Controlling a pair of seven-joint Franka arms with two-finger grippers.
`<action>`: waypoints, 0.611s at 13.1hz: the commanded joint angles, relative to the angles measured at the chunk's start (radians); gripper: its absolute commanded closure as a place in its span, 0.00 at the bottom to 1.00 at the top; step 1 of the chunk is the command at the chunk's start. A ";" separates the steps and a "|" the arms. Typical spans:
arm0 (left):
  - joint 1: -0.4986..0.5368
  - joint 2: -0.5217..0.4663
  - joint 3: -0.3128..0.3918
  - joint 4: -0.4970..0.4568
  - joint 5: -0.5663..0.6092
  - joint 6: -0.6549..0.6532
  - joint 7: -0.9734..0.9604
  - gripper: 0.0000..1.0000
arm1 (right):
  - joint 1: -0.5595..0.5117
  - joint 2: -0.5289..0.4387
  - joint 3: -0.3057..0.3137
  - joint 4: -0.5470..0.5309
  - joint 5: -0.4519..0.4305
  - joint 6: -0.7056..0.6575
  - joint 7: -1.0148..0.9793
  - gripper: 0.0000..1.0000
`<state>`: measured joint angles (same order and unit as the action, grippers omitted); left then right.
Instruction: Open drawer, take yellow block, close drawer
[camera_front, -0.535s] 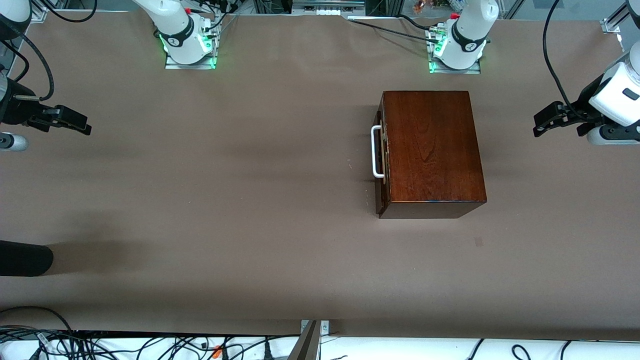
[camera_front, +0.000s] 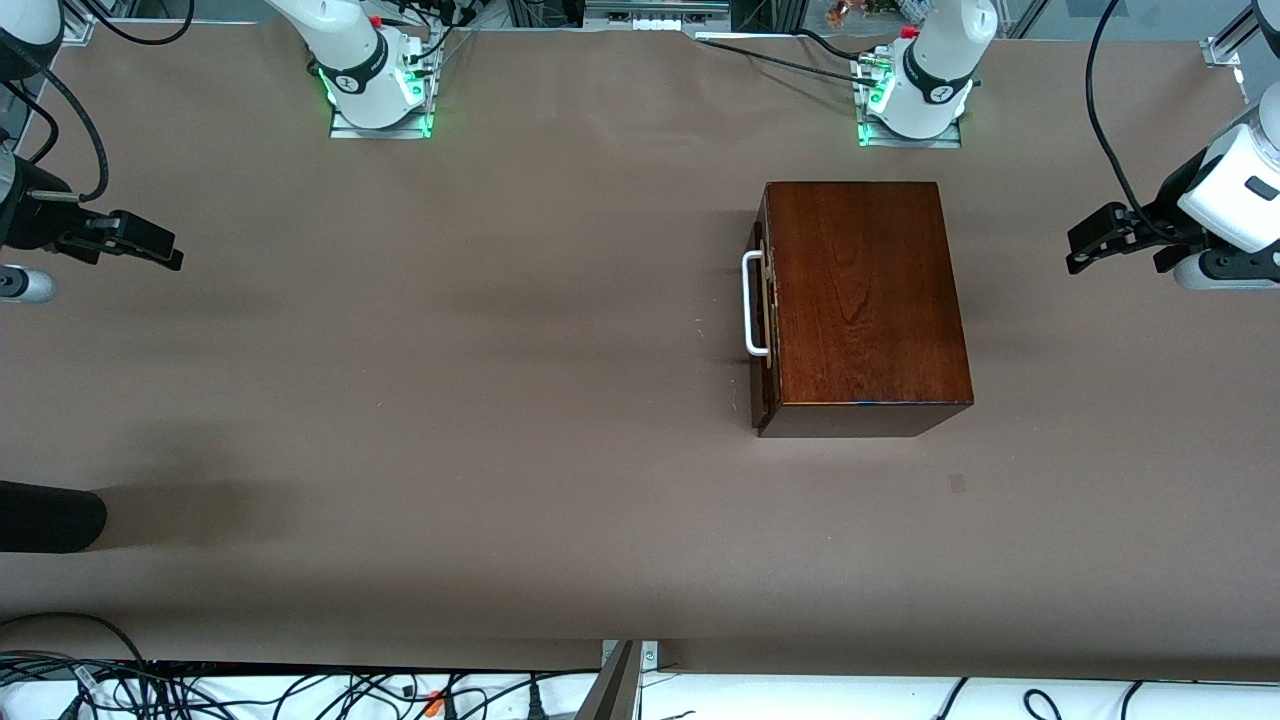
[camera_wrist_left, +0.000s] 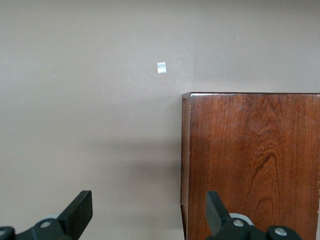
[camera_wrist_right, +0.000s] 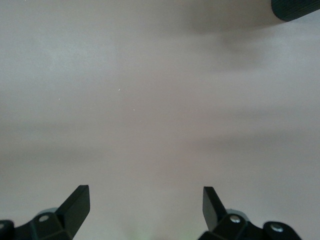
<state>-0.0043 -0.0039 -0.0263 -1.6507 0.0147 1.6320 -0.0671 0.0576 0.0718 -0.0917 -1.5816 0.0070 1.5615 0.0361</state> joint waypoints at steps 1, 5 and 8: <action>0.000 0.015 0.002 0.031 -0.016 -0.017 0.004 0.00 | -0.012 -0.003 0.013 0.002 0.001 -0.001 0.010 0.00; -0.002 0.015 -0.001 0.031 -0.012 -0.029 -0.002 0.00 | -0.012 -0.003 0.013 0.002 0.001 -0.003 0.010 0.00; -0.006 0.015 -0.003 0.031 -0.021 -0.061 -0.002 0.00 | -0.012 -0.003 0.013 0.002 0.001 -0.003 0.010 0.00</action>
<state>-0.0050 -0.0036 -0.0274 -1.6507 0.0147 1.6034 -0.0671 0.0576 0.0721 -0.0916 -1.5816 0.0070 1.5615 0.0361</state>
